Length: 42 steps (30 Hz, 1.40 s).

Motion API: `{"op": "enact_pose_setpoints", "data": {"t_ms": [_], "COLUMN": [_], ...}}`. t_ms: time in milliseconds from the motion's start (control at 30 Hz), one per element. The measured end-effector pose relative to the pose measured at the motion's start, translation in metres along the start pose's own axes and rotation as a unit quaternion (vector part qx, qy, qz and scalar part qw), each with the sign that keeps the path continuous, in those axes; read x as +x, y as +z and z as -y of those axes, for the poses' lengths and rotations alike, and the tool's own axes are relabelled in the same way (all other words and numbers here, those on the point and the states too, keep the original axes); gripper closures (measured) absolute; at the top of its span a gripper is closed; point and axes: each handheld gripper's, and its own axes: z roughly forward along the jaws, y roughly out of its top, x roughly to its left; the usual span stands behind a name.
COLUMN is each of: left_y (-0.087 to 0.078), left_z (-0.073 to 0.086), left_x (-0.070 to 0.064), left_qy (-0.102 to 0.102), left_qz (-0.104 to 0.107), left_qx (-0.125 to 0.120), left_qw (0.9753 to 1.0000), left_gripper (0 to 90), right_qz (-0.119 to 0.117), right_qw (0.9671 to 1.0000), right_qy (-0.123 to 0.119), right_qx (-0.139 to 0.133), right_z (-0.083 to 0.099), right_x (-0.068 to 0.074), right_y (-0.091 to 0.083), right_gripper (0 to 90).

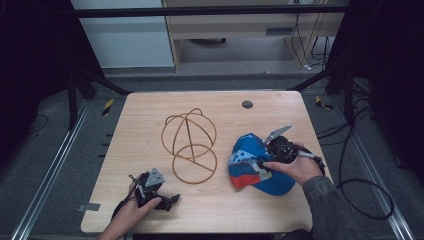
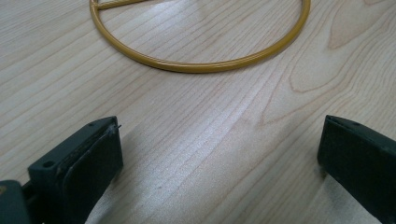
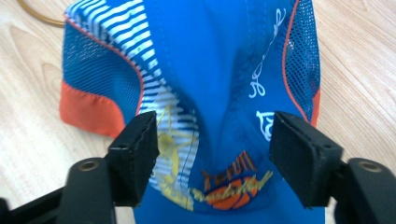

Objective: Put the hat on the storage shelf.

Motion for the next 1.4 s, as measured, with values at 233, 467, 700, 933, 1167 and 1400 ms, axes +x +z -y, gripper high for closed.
{"op": "enact_pose_setpoints", "data": {"t_ms": [233,467,700,933,1167,1400], "left_y": [0.0,0.0,0.0,0.0,0.0,0.0], "left_z": [0.0,0.0,0.0,0.0,0.0,0.0], "left_x": [0.0,0.0,0.0,0.0,0.0,0.0], "left_qy": [0.0,0.0,0.0,0.001,0.0,-0.001], "left_qz": [0.0,0.0,0.0,0.001,0.001,0.001], "left_qx": [0.0,0.0,0.0,0.0,-0.002,-0.002], "left_qw": [1.0,1.0,1.0,1.0,1.0,1.0], "left_gripper": [0.0,0.0,0.0,0.0,0.0,0.0], "right_qz": [-0.017,-0.039,-0.045,-0.049,-0.04,-0.034], "right_qw": [0.9998,0.9992,0.999,0.9987,0.9989,0.9984], "right_qy": [0.006,0.002,0.009,0.01,0.005,-0.001], "right_qx": [-0.003,-0.003,-0.001,-0.006,-0.023,-0.045], "right_z": [-0.001,-0.001,-0.003,-0.015,-0.029,-0.044], "right_x": [-0.003,-0.005,-0.008,-0.011,-0.011,-0.012], "right_y": [0.006,0.007,-0.008,-0.033,-0.056,-0.076], "right_gripper": [67.8,88.8,89.9,89.9,89.9,89.9]}}
